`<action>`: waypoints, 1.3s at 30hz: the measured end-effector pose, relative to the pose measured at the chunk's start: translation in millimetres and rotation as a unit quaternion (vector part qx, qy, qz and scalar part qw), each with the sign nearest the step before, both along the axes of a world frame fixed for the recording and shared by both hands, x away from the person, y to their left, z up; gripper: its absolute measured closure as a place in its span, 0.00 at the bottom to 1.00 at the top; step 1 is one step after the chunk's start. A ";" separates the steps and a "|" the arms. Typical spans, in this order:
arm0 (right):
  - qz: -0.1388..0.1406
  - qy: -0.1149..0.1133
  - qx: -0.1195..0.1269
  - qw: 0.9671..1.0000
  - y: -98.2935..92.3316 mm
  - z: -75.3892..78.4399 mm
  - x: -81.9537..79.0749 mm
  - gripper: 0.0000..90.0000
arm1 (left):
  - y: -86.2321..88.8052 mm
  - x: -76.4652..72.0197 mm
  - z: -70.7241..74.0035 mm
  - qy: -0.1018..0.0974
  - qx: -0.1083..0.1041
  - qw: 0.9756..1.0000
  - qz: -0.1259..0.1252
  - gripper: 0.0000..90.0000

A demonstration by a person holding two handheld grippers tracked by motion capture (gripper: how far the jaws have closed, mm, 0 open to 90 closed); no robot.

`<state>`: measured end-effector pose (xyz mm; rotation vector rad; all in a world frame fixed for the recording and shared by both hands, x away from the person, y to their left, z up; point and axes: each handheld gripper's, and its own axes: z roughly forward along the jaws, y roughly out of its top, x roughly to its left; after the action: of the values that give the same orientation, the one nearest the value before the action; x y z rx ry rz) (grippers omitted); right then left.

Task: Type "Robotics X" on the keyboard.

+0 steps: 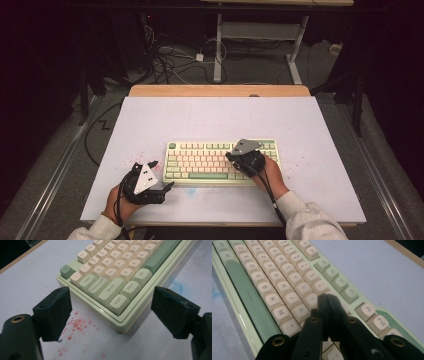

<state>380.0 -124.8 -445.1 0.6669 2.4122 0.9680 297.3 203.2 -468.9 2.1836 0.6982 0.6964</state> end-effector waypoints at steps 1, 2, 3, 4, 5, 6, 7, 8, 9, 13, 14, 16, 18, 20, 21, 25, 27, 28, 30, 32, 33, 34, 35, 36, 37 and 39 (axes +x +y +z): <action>0.000 0.001 -0.001 1.000 2.2 -0.8 0.9 1.00 | -0.1 -0.1 0.0 0.000 0.001 1.000 0.000 0.18; -0.001 0.002 -0.003 1.000 3.6 -1.5 2.2 1.00 | 0.0 -0.2 0.2 0.000 0.000 1.000 -0.001 0.18; -0.001 0.003 -0.005 1.000 4.6 -2.4 3.3 1.00 | 0.1 -0.3 0.3 -0.001 0.000 1.000 -0.001 0.18; -0.004 0.006 -0.007 1.000 5.8 -3.5 3.6 1.00 | 0.3 -0.3 0.4 0.000 -0.001 1.000 -0.001 0.18; -0.004 0.005 -0.010 1.000 6.1 -4.0 4.5 1.00 | 0.5 -0.4 0.3 0.000 -0.002 1.000 0.000 0.18; -0.003 0.005 -0.011 1.000 6.4 -4.3 5.1 1.00 | 0.6 -0.4 0.2 0.001 -0.001 1.000 0.000 0.18; -0.008 0.006 -0.013 1.000 7.4 -4.1 5.1 1.00 | 0.7 -0.4 0.0 0.002 -0.001 1.000 -0.001 0.18; -0.008 0.006 -0.013 1.000 7.4 -4.1 5.1 1.00 | 0.6 -0.4 -0.1 0.002 -0.001 1.000 -0.001 0.18; -0.006 0.006 -0.017 1.000 8.6 -4.9 6.0 1.00 | 0.5 -0.5 -0.1 0.002 -0.001 1.000 -0.001 0.18; -0.003 0.014 -0.032 0.999 11.1 -7.3 7.5 1.00 | 0.0 -0.5 -0.3 0.004 -0.002 1.000 -0.002 0.18; -0.002 0.016 -0.031 0.999 11.4 -7.1 7.7 1.00 | 0.0 -0.3 -0.5 0.005 -0.001 1.000 -0.002 0.18; -0.004 0.021 -0.036 0.999 12.4 -5.5 7.4 1.00 | -0.1 -0.1 -0.6 0.006 -0.002 1.000 -0.002 0.18; -0.002 0.018 -0.032 0.999 11.4 -3.8 5.9 1.00 | -0.2 -0.4 -0.5 0.006 -0.002 1.000 -0.003 0.18; -0.007 0.017 -0.018 1.000 9.1 -1.6 4.2 1.00 | -0.1 -0.4 -0.6 0.006 -0.003 1.000 -0.002 0.18; -0.005 0.015 -0.014 1.000 7.6 -0.6 3.7 1.00 | 0.0 -0.3 -0.6 0.007 -0.001 1.000 -0.002 0.18; -0.004 0.004 0.001 1.000 3.9 2.7 -2.1 1.00 | 0.1 -0.2 -0.4 0.006 -0.002 1.000 -0.002 0.18; -0.002 0.001 0.007 1.000 1.9 4.6 -4.6 1.00 | -0.4 -0.3 -0.6 0.006 -0.002 1.000 -0.002 0.18; -0.002 -0.001 0.012 1.000 0.8 5.9 -6.1 1.00 | -0.5 -0.3 -0.5 0.006 -0.003 1.000 -0.003 0.18; 0.001 -0.007 0.018 1.000 -1.5 8.8 -8.7 1.00 | -0.7 0.0 -0.5 0.006 -0.002 1.000 -0.004 0.18; 0.004 -0.012 0.024 1.000 -3.5 11.2 -11.1 1.00 | -0.6 0.2 -0.5 0.007 -0.001 1.000 -0.004 0.18; 0.005 -0.013 0.026 1.000 -4.3 12.5 -12.4 1.00 | -0.6 0.2 -0.5 0.007 -0.001 1.000 -0.004 0.18; 0.006 -0.015 0.028 0.999 -5.1 13.8 -13.6 1.00 | -0.5 0.1 -0.4 0.006 0.000 1.000 -0.003 0.18; 0.005 -0.018 0.030 0.999 -6.1 15.0 -14.9 1.00 | -0.4 0.0 -0.1 0.006 -0.001 1.000 -0.004 0.18; 0.005 -0.018 0.034 0.999 -7.0 16.0 -16.1 1.00 | -0.3 -0.1 0.0 0.005 -0.002 1.000 -0.004 0.18; 0.008 -0.020 0.034 0.999 -8.3 17.2 -17.0 1.00 | -0.3 -0.2 0.1 0.005 -0.002 1.000 -0.004 0.18; 0.006 -0.023 0.039 0.999 -10.3 19.6 -19.7 1.00 | 0.0 -0.4 0.4 0.004 -0.003 1.000 -0.004 0.18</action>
<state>360.3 -135.1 -425.6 0.6501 2.3520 1.0756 296.8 203.2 -468.5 2.1834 0.6949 0.6810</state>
